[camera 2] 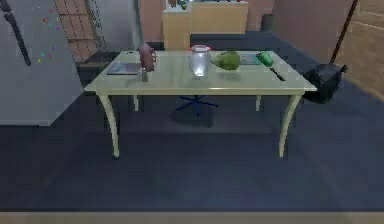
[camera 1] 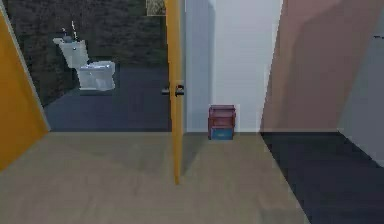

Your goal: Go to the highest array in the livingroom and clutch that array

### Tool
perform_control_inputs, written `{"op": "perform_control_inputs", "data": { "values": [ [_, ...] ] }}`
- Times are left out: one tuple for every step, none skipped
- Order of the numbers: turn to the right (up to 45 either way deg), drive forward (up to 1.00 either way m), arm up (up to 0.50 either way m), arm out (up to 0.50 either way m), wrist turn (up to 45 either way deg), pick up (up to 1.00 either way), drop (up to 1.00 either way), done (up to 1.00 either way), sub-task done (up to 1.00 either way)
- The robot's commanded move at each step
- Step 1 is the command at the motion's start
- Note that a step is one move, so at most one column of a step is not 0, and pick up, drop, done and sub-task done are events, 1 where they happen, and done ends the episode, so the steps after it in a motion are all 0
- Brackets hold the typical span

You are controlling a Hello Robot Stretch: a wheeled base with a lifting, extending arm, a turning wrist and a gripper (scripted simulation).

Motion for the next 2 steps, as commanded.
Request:
{"op": "perform_control_inputs", "data": {
  "values": [
    [-45.0, 0.0, 0.0, 0.0, 0.0, 0.0, 0.0, 0.0, 0.0],
    [-45.0, 0.0, 0.0, 0.0, 0.0, 0.0, 0.0, 0.0, 0.0]
  ]
}}
